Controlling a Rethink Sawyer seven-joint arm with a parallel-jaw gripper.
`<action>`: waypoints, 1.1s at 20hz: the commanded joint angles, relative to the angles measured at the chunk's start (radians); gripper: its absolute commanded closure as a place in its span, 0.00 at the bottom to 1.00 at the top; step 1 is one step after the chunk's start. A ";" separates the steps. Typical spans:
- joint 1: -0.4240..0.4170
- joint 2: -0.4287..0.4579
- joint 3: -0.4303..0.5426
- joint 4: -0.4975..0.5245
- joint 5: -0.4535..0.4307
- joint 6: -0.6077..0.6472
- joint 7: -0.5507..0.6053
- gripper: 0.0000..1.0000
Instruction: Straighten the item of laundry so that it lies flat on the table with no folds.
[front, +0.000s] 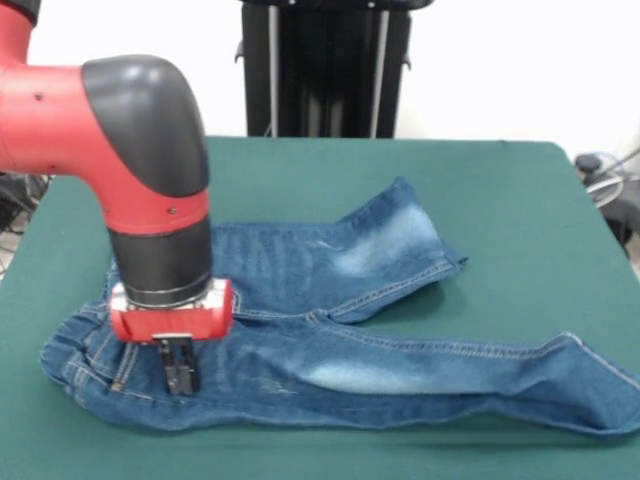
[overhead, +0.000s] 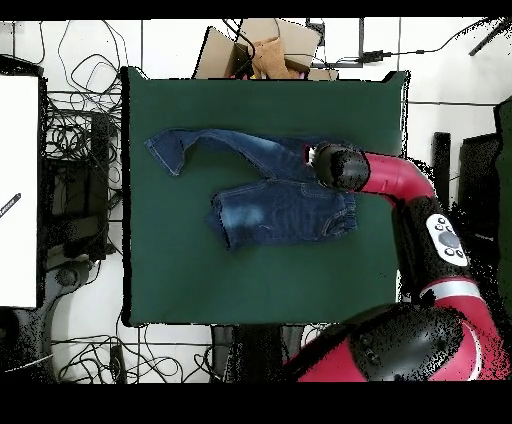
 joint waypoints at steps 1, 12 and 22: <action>-0.081 0.036 0.007 0.033 -0.142 0.054 -0.330 1.00; -0.106 0.048 0.017 -0.008 -0.116 0.083 -0.388 1.00; -0.040 0.032 -0.029 0.041 -0.091 0.005 -0.224 1.00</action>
